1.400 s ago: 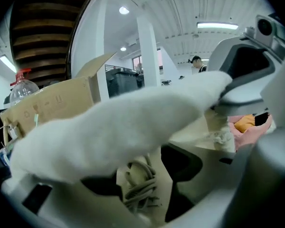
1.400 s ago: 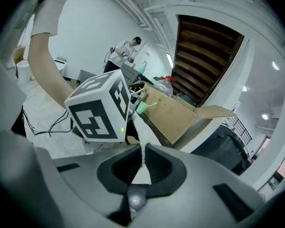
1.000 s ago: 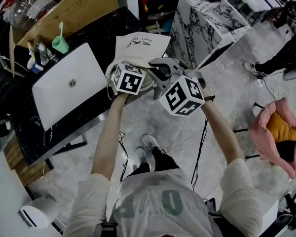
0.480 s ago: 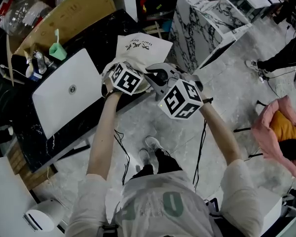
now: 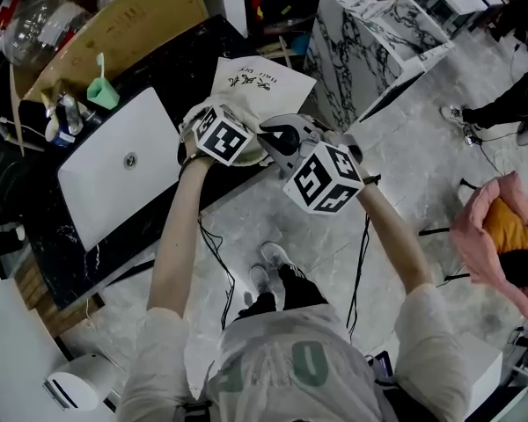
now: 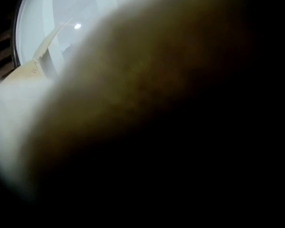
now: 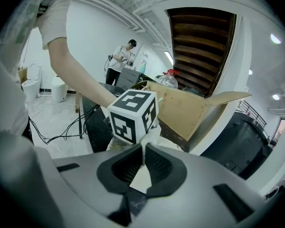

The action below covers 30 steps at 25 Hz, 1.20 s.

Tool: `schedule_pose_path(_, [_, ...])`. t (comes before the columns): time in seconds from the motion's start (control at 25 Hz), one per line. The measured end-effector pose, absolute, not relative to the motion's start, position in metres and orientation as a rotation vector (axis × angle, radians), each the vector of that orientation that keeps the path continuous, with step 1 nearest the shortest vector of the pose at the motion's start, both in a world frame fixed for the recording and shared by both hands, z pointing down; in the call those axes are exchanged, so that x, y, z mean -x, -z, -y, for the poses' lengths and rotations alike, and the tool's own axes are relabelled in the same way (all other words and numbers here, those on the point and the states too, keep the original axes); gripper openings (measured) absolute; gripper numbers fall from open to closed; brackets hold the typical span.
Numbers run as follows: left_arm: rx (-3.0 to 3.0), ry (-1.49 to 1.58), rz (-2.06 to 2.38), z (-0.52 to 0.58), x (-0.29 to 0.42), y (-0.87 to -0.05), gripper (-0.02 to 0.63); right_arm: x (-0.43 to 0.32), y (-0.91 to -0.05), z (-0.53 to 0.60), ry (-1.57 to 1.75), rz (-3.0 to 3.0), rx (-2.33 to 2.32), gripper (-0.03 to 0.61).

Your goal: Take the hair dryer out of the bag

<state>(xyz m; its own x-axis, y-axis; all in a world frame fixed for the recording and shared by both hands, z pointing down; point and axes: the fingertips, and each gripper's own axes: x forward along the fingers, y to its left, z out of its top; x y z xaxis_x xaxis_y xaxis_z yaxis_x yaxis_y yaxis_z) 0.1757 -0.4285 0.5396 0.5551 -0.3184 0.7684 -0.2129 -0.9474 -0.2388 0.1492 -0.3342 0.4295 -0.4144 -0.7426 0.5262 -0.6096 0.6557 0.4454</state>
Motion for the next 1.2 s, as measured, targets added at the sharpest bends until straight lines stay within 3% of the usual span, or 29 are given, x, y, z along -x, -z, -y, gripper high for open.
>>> schedule_pose_path(0.76, [2.789,1.59,-0.647,0.395,-0.148,-0.527,0.259,-0.154,-0.434,0.342,0.241,2.107,-1.109,0.041])
schedule_pose_path(1.2, [2.693,1.471,-0.493,0.374,-0.142,-0.54,0.279,-0.142,-0.44,0.324,0.239,2.148,-1.04,0.041])
